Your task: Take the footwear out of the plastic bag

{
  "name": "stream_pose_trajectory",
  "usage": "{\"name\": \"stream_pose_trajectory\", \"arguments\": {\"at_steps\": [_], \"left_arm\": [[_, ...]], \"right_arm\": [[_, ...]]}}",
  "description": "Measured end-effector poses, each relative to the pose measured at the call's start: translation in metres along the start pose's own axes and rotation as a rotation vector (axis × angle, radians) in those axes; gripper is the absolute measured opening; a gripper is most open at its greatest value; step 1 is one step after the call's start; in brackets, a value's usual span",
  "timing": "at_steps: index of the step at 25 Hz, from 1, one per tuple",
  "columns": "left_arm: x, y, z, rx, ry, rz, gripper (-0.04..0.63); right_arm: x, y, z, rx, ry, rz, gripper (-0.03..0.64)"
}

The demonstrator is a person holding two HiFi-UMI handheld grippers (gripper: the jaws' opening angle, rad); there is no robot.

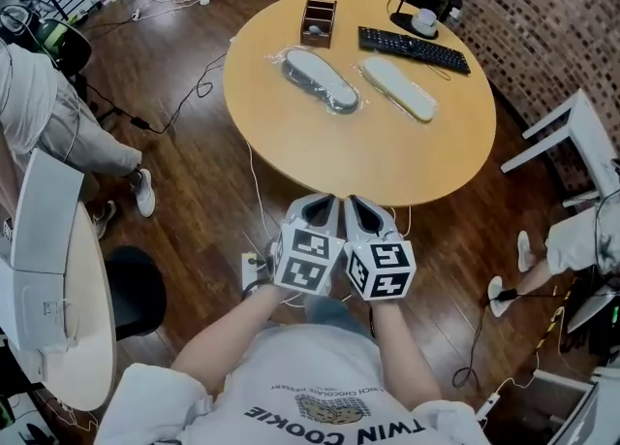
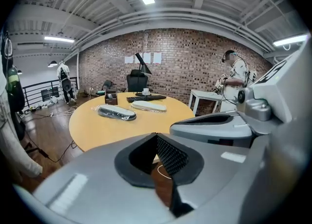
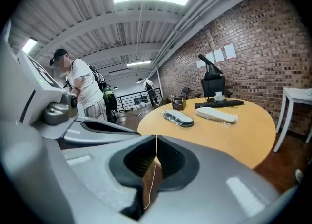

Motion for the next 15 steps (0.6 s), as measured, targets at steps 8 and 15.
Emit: {"name": "stream_pose_trajectory", "arguments": {"at_steps": [8,15], "left_arm": [[0.035,-0.043,-0.014,0.048,-0.004,0.002,0.006],[0.048,-0.063,-0.032,0.058,0.007,-0.002,0.008]], "right_arm": [[0.028,-0.038,0.039,0.049,0.008,0.006,0.005],[0.042,-0.064,0.052,0.057,0.013,0.003,0.005]]}}
Point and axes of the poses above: the fingertips, and each gripper's own axes: y backward along the fingers, z to its right, x out of its top, the point moved 6 cm from there along y, backward along the fingers, and after that the axes turned 5 degrees about -z, right-handed, at the moved point
